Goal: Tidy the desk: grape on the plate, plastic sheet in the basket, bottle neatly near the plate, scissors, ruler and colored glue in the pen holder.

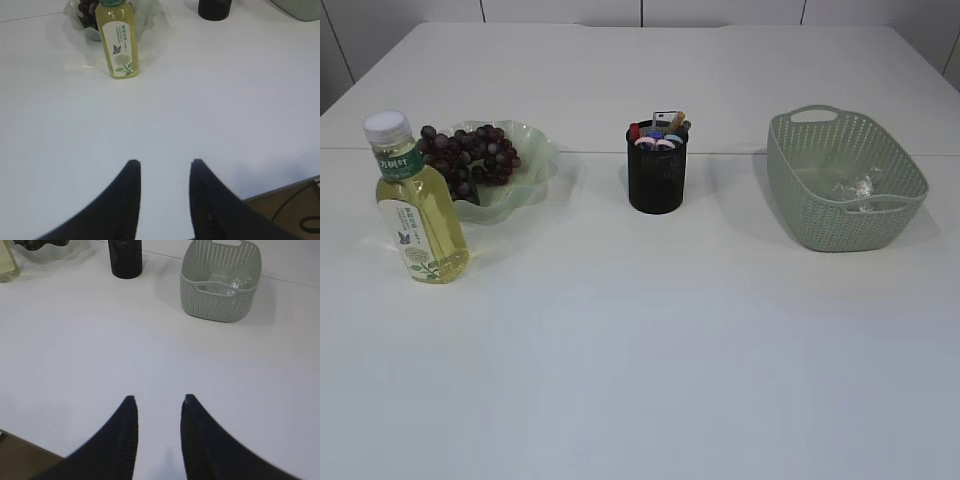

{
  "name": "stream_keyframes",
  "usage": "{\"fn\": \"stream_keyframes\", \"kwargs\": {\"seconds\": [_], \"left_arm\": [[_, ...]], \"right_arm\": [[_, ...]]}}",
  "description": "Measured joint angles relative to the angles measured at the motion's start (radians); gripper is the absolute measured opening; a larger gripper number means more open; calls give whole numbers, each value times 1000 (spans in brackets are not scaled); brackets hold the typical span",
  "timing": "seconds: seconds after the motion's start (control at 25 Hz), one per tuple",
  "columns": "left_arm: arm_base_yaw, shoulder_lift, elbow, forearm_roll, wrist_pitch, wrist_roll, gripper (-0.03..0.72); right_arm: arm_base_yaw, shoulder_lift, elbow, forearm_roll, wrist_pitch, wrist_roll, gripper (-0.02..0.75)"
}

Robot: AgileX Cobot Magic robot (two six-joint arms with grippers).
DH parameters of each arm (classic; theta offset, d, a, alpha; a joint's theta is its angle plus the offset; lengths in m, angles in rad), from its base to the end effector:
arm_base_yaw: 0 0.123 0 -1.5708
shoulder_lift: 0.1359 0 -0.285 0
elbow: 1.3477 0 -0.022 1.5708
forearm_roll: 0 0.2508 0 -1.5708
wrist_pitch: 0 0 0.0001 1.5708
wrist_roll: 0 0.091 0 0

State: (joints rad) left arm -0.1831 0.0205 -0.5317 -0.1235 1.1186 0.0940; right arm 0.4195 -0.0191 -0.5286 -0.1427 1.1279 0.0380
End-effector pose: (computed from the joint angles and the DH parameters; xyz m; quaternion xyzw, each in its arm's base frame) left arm -0.0098 -0.0084 0.2820 0.1237 0.8546 -0.0838 0.4973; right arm -0.0085 -0.0166 0.2802 -0.1556 0.8419 0.0470 0.5146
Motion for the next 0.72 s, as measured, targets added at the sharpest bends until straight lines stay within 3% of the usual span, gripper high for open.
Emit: {"fn": "stream_keyframes", "kwargs": {"seconds": [0.72], "left_arm": [[0,0,2,28,-7,-37,246]], "right_arm": [[0,0,28,39,17,-74,251]]}}
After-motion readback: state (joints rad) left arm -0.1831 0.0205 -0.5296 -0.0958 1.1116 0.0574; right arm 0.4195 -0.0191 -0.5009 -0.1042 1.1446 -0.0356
